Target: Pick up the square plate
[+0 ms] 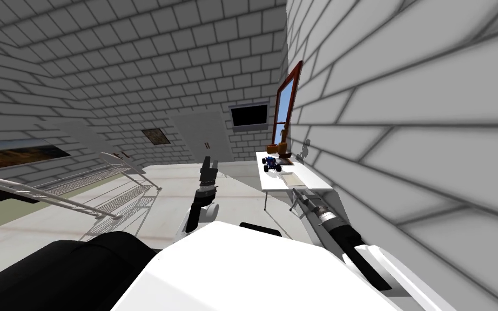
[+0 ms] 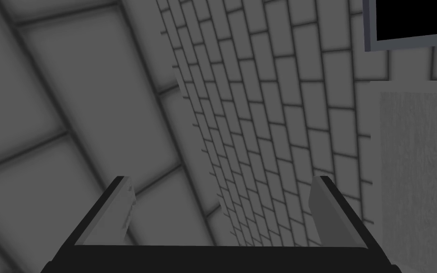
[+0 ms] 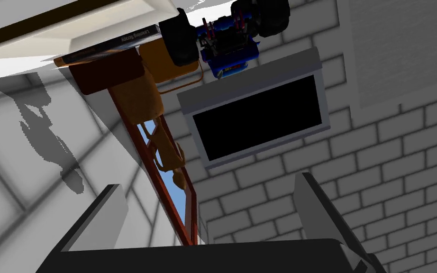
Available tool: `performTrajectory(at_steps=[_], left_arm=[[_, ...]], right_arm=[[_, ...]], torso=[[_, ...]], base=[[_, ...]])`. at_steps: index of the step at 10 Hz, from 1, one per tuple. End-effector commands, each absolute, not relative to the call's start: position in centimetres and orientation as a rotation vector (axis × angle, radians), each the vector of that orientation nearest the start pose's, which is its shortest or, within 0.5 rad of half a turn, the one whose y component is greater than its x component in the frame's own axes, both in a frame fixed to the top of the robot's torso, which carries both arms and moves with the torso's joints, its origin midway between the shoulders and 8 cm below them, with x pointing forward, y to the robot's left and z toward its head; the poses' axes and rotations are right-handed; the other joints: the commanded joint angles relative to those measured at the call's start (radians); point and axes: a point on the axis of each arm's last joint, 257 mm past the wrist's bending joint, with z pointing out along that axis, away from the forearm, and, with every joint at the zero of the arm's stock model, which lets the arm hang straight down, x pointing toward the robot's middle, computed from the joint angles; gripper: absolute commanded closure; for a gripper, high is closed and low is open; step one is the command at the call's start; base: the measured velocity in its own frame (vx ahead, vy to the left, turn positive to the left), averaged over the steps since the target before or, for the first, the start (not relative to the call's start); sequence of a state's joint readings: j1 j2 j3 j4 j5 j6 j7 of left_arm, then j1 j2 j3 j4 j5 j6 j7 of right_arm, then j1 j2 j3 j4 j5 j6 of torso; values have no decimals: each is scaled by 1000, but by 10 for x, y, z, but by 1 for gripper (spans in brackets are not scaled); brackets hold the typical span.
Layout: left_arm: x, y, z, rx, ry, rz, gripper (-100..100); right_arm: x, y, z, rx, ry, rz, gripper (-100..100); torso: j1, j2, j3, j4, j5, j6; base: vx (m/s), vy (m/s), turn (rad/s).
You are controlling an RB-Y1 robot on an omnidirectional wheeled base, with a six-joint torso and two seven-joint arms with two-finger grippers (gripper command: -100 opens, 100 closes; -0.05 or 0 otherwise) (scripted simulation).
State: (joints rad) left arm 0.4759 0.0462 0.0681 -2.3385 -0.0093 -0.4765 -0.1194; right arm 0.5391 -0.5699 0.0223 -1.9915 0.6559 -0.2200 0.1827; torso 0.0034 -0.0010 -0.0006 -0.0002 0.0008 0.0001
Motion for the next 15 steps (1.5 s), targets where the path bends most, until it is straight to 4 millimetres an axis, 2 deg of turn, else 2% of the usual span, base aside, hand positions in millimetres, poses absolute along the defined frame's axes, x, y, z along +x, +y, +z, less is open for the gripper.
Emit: performTrajectory(at_steps=[1,2,3,4,5,6,7,8,9,10,11,12,13,14,15], left_arm=[[334,289,55,-519,636,-1139,0],[334,289,55,-519,636,-1139,0],[334,289,55,-519,636,-1139,0],[334,289,55,-519,636,-1139,0],[334,289,55,-519,636,-1139,0],[334,289,55,-519,636,-1139,0],[334,289,55,-519,636,-1139,0],[334,289,55,-519,636,-1139,0],[334,289,55,-519,636,-1139,0],[334,289,55,-519,636,-1139,0],[334,289,55,-519,636,-1139,0],[334,289,55,-519,636,-1139,0],[334,289,55,-519,636,-1139,0],[334,289,55,-519,636,-1139,0],[334,289,55,-519,636,-1139,0]], right_arm=[[383,-300,-226,-74,1683,328,-100],[380,-309,-242,-140,1726,260,-100],[380,-309,-242,-150,1727,252,-100],[377,-320,-257,-219,1767,182,-100],[377,-320,-257,-230,1768,174,-100],[373,-333,-271,-301,1804,103,-100],[372,-333,-272,-311,1804,96,-100],[368,-346,-285,-385,1837,24,-100],[368,-346,-285,-396,1836,17,-100],[363,-361,-297,-472,1865,-56,-100],[363,-361,-297,-481,1864,-63,-100],[359,-377,-308,-558,1889,-135,-100],[358,-377,-308,-568,1887,-142,-100],[354,-394,-318,-647,1907,-214,-100],[354,-394,-318,-656,1906,-220,-100]], torso=[[0,0,0,0,0,0],[0,0,0,0,0,0],[0,0,0,0,0,0],[-1,0,0,0,0,0],[0,1,0,0,0,0],[0,0,0,0,0,0],[0,0,0,0,0,0],[-1,0,0,0,0,0],[0,0,0,0,0,0],[0,0,0,0,0,0],[0,0,0,0,0,0],[-1,0,0,0,0,0],[0,0,0,0,0,0],[-1,0,0,0,0,0],[-1,0,0,0,0,0]], base=[[20,45,39],[27,51,71],[15,44,42],[11,55,81],[22,46,38],[31,54,85],[21,44,35],[19,55,73],[22,46,36],[32,55,64],[23,44,40],[23,48,73],[18,40,40],[24,49,91],[23,42,35]])
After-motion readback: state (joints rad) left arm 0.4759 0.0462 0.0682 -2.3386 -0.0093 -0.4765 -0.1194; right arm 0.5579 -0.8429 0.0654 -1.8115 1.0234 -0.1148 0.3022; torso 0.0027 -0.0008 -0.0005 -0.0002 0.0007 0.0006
